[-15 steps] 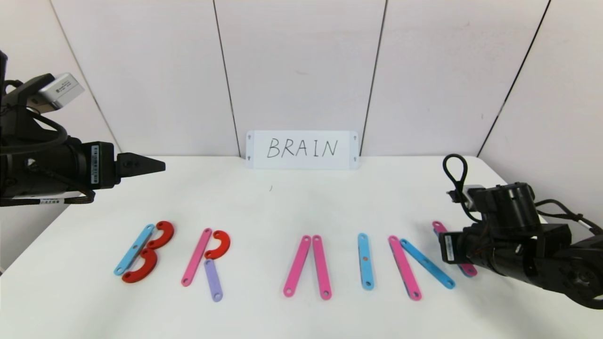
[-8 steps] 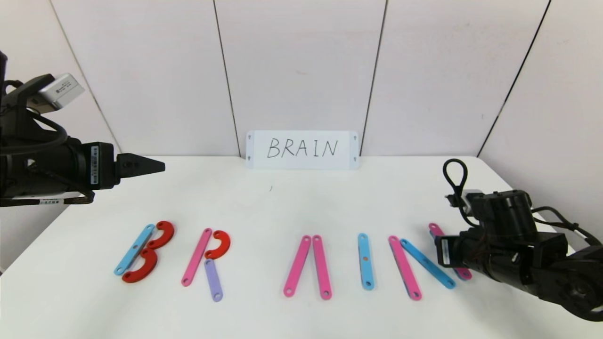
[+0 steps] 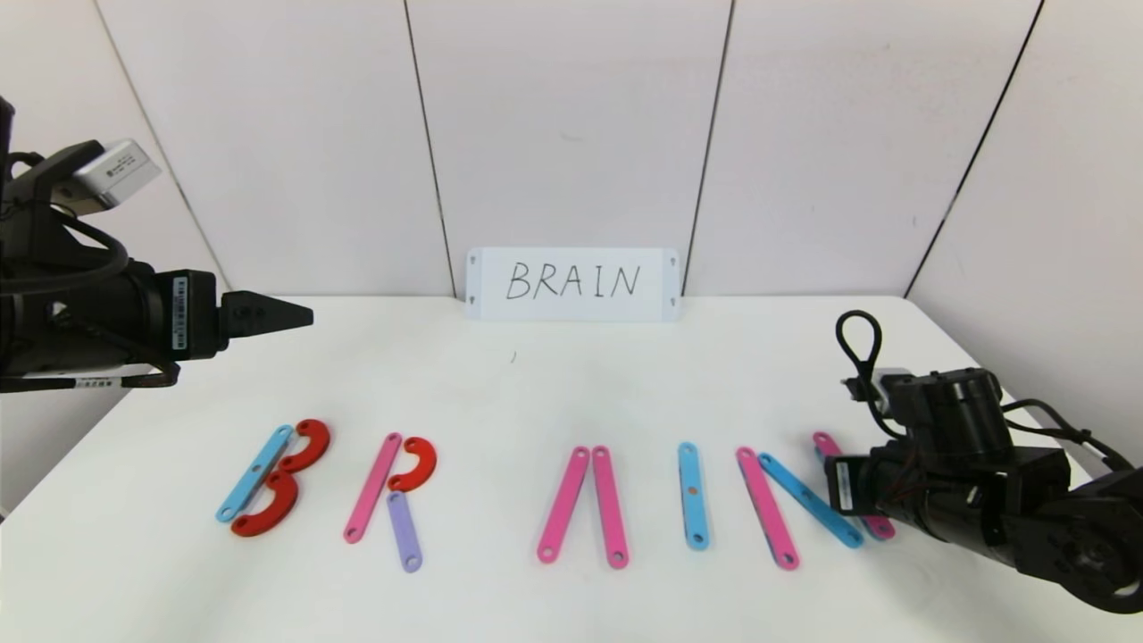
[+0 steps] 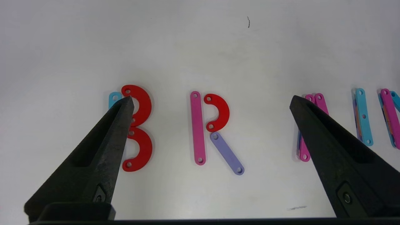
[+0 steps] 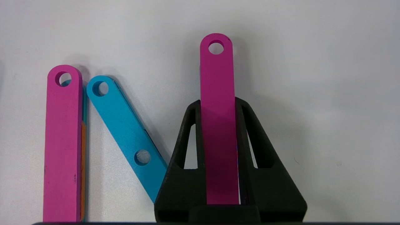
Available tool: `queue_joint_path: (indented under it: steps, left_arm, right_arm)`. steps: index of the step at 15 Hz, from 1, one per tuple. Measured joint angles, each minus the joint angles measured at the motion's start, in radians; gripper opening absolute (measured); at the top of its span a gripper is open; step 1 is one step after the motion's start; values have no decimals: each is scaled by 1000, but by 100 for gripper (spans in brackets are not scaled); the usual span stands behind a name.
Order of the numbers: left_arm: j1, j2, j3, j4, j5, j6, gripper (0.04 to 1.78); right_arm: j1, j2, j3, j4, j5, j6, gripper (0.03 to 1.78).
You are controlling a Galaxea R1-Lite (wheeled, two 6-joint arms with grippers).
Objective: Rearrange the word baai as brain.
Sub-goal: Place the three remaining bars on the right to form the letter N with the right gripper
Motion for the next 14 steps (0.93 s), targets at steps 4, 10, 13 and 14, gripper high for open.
queue_joint_path:
  steps: [4,10,13,14]
  left_arm:
    - [0,0,0,0,0,0,174]
    - [0,0,0,0,0,0,174]
    - [0,-1,0,0,0,0,174]
    - [0,-1,1,0,0,1,174]
  right_arm:
    - [1,5,0,0,0,0,37]
    - [1,9,-1,0,-10,-1,115]
    - [-6,-4,-21,0,-17,-9,155]
    - [-14,-14,-33,0,-20,-12,163]
